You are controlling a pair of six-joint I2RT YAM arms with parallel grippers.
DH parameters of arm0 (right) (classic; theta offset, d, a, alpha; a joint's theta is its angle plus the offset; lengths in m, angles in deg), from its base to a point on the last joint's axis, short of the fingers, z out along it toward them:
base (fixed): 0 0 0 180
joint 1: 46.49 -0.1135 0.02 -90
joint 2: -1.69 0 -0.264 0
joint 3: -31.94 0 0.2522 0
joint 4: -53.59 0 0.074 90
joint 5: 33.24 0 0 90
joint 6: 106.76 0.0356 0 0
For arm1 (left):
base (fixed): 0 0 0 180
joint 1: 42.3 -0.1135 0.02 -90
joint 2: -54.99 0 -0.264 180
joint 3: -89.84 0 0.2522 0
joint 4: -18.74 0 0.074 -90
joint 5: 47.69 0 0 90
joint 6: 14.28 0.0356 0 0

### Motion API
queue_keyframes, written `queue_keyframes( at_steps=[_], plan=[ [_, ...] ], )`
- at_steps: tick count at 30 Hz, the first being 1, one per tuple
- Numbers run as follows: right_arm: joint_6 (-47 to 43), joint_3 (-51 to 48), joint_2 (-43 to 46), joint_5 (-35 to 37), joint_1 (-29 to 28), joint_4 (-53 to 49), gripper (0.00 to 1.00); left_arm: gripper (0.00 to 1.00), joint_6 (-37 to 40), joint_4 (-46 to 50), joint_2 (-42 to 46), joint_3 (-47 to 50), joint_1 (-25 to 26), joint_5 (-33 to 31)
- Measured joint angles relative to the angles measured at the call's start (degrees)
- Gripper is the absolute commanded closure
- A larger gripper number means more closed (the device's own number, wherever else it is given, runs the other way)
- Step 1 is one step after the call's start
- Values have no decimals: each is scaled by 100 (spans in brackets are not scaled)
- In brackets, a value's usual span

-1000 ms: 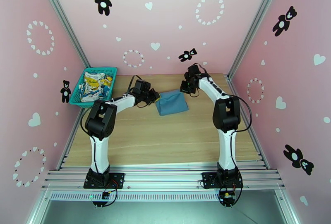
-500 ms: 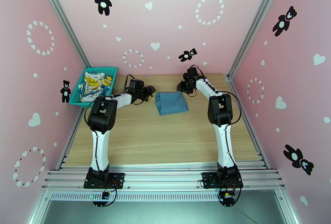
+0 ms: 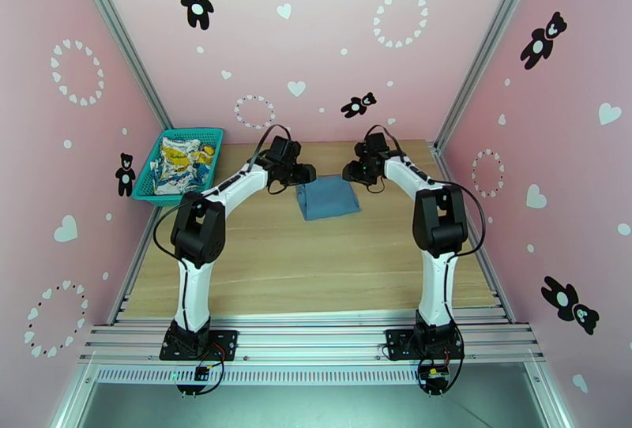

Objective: Fold and stack the mixed laundry pile

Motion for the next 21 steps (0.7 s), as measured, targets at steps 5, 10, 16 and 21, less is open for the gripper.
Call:
queue_keyframes(
  at_steps=[5, 10, 16, 21],
  plan=[
    [2, -343, 11, 0, -26, 4, 53, 30, 245, 308, -470, -57, 31, 0],
    [7, -348, 37, 0, -52, 81, 53, 53, 234, 319, -737, -59, 68, 107],
    [22, -442, 74, -9, -52, 155, 53, 80, -17, 15, -737, -57, 146, 531],
    [20, -476, 76, -13, -52, 170, 53, 86, -262, -343, -601, 227, 173, 798]
  ],
)
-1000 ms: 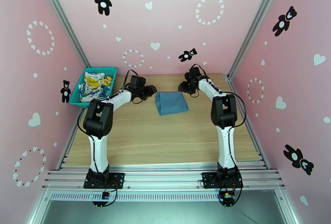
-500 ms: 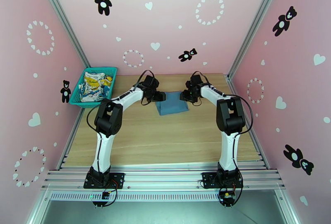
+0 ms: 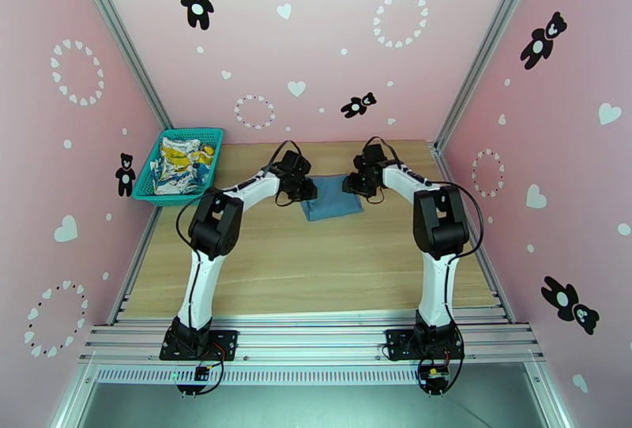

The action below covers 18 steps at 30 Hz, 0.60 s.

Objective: Fold and stack the mixed laundry pile

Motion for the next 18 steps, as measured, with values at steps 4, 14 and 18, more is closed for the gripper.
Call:
queue_keyframes(
  at_steps=[4, 14, 18],
  plan=[
    [0, -68, 11, 2, 0, 15, 53, 86, -291, -479, 385, 715, -35, 151],
    [-378, -136, 4, 146, 0, 35, 52, 54, -1001, -1746, 693, 2004, -199, 505],
    [-728, -72, -90, 179, 0, -109, 46, 49, -990, -1582, 977, 2017, -195, 317]
  ],
)
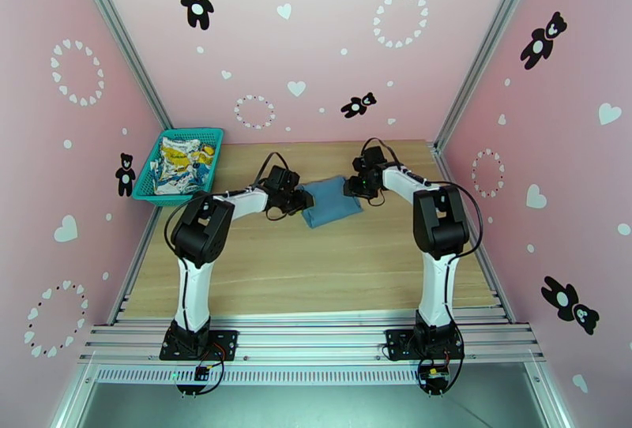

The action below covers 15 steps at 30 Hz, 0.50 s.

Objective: Fold and stack the mixed laundry pile

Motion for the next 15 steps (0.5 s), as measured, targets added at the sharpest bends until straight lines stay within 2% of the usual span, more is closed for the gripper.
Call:
queue_keyframes(
  at_steps=[3, 7, 11, 15],
  plan=[
    [-273, 140, -144, -52, 0, -122, 38, 39, 116, 376, 404, -46, 0, -313],
    [-590, 243, -247, -297, 0, -131, 25, 32, 184, 702, 901, -66, 20, -743],
    [-898, 625, -404, -527, 2, -251, 23, 30, 221, 892, 874, -81, 70, -1067],
    [-1117, 1239, -734, -625, 24, -472, 22, 31, 238, 1034, 352, -293, 170, -1193]
  ],
)
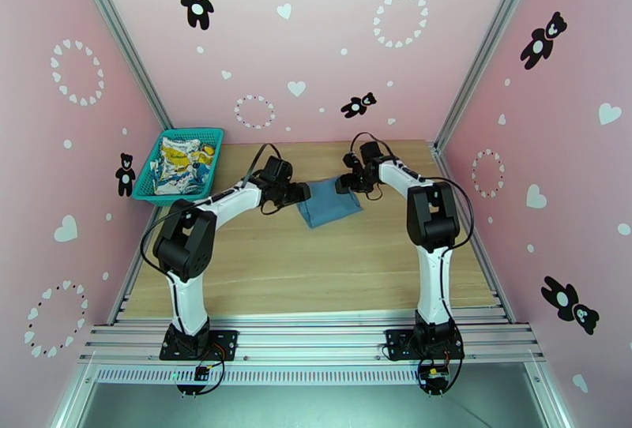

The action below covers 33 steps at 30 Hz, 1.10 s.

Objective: Fold and stack the mixed laundry pile

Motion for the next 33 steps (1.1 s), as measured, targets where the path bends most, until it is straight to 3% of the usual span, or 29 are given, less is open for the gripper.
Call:
queue_keyframes(
  at_steps=[8, 16, 22, 27, 33],
  plan=[
    [-98, 461, -505, -273, 81, -369, 30, 75, -107, -50, -549, -155, 146, -109],
    [216, 140, -476, -1073, 50, -136, 44, 83, -92, -350, -546, 9, 162, -85],
    [439, 35, -472, -1191, -68, -146, 66, 82, -92, -658, -426, 284, 162, -68],
    [544, 22, -468, -1152, -181, -345, 80, 51, -13, -651, -229, 562, 162, -85],
    [675, 22, -284, -732, -210, -623, 100, 38, 50, -365, 116, 669, 164, -181]
  ],
)
